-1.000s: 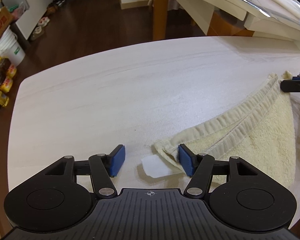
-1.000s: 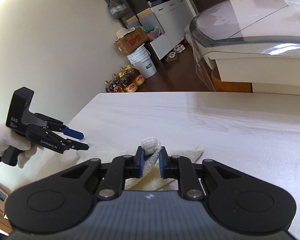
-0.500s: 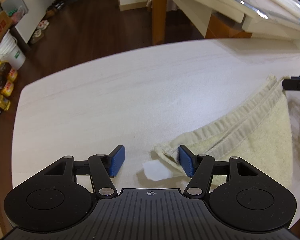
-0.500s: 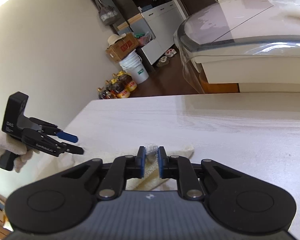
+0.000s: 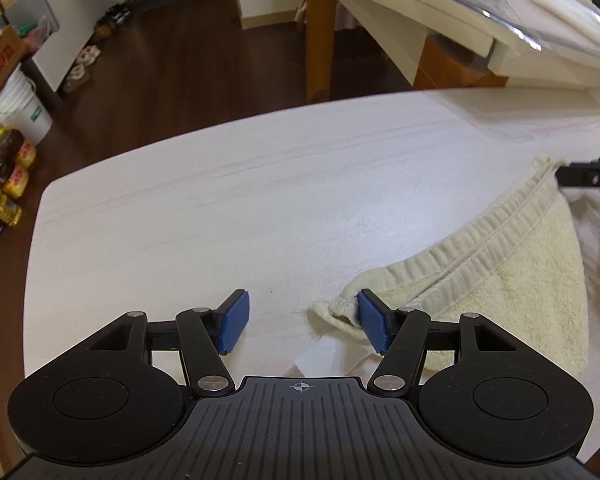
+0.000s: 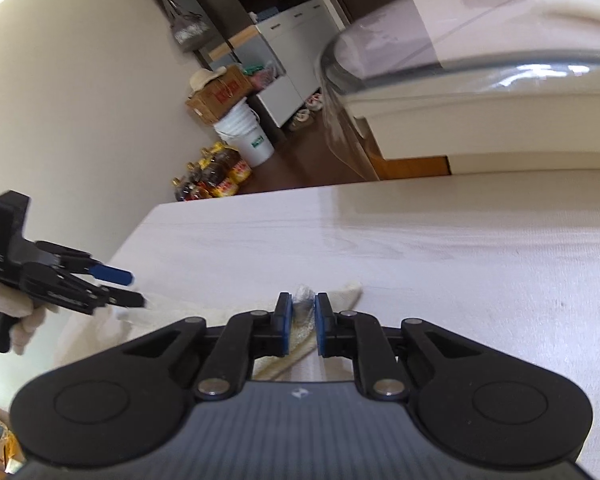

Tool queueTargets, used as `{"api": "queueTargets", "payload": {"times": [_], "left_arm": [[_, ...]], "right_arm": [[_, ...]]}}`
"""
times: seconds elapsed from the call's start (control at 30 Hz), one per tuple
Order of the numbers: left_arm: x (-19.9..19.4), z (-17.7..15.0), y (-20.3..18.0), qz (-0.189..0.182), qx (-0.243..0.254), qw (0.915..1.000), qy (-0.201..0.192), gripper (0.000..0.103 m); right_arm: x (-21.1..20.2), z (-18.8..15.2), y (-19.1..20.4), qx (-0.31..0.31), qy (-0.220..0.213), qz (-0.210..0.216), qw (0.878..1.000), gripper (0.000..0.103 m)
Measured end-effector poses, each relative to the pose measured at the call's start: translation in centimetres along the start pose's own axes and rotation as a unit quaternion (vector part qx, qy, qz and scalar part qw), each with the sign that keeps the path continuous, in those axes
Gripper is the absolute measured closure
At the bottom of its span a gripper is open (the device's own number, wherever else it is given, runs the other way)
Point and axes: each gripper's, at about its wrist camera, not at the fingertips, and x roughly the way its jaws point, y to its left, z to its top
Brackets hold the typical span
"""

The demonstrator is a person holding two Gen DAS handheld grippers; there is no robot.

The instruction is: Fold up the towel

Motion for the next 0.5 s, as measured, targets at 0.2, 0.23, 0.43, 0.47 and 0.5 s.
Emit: {"api": "queueTargets", "payload": {"times": [0.2,0.23,0.43,0.47,0.5], "left_arm": [[-1.6,0.0,0.4,-0.015,-0.008,0.9996,-0.022,0.037],[-1.7,-0.1,0.5,-0.017,-0.01,0.9996,-0.023,0.037],[-3.6,-0.1,1.2,-0.025,-0.027,0.9978,-0.056,0.037],[-4.0,-0.1,1.3,-0.025,-0.028,0.9973,-0.063,0.037],[-4.1,0.0,1.5,-0.026,-0.031,0.9972,-0.063,0.038]], "right_arm": [[0.1,0.0,-0.1,-0.008,0.003,-0.01,1.0,0.09],[0.1,-0.1,-0.1,-0.009,0.004,-0.01,1.0,0.09],[-0.2,-0.3,-0.2,0.003,0.0,0.006,1.0,0.094],[-0.3,-0.2,-0.2,0.002,-0.004,0.01,1.0,0.094],[-0.5,-0.2,-0.1,0.001,-0.007,0.015,1.0,0.094]]}}
